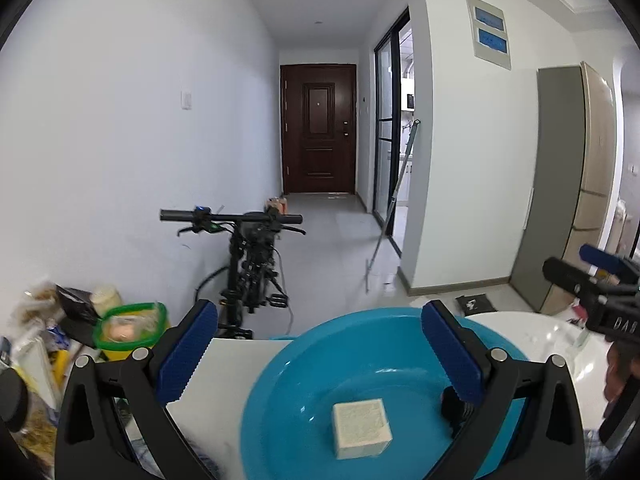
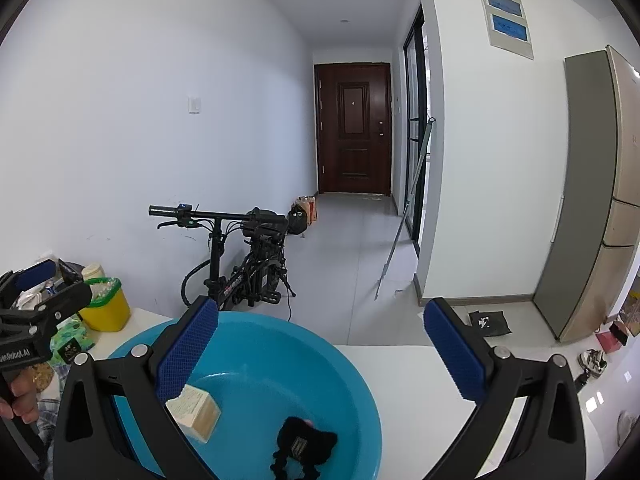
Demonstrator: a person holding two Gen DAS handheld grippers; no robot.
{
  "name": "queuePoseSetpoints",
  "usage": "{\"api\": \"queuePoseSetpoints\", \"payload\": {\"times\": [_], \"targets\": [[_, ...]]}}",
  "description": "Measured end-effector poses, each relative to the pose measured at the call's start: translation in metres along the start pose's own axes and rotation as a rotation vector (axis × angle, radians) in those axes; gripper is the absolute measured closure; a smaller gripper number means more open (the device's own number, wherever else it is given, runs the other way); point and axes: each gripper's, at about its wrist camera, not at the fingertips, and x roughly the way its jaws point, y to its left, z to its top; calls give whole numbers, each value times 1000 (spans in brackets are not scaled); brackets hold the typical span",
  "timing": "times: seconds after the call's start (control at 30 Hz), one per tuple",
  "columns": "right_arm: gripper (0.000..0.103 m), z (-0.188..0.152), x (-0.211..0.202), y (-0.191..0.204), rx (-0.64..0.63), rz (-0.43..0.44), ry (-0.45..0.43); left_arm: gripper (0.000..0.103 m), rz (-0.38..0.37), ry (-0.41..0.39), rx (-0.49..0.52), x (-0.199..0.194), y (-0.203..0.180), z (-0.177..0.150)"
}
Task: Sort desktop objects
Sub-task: 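Move both open tools back over the cluttered items on the plaid shirt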
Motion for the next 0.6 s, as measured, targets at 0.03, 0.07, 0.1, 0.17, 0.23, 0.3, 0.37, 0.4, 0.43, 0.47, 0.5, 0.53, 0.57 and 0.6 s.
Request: {"api": "queuePoseSetpoints", "payload": {"times": [0.03,0.07,0.1,0.17,0.23,0.3,0.37,0.4,0.43,0.47,0.5,0.53,0.57,0.6], "targets": [[0,0,-4,0,3,0,1,0,4,1,2,-5,0,-1],[0,-1,-9,-1,4,-2,3,0,4,4,1,-12,0,-2],[0,-1,-13,0,2,-3,8,0,4,8,-7,-18,0,-2],[0,-1,-22,1,2,3,19,0,-8,8,-25,-30,1,-3],[0,-1,-30,3,2,16,16,0,-12,10,-36,-44,1,-5],[0,-2,-41,4,-9,26,10,0,-27,8,-41,-57,0,-6],[0,-5,-52,6,-26,21,5,0,-35,3,-39,-70,-1,-9],[0,-6,-57,7,-35,24,2,0,-36,-2,-31,-76,-2,-10],[0,-7,-62,8,-46,25,-4,0,-30,-11,-18,-84,-4,-12],[0,-9,-68,10,-59,21,-11,0,-23,-21,-6,-88,-6,-13],[0,-10,-74,11,-66,20,-18,0,-15,-31,4,-93,-7,-15],[0,-11,-80,11,-71,25,-26,0,-6,-36,10,-98,-8,-17],[0,-12,-84,12,-71,29,-28,0,-2,-32,11,-102,-8,-19],[0,-12,-88,12,-69,34,-29,0,-8,-24,5,-106,-7,-21]]}}
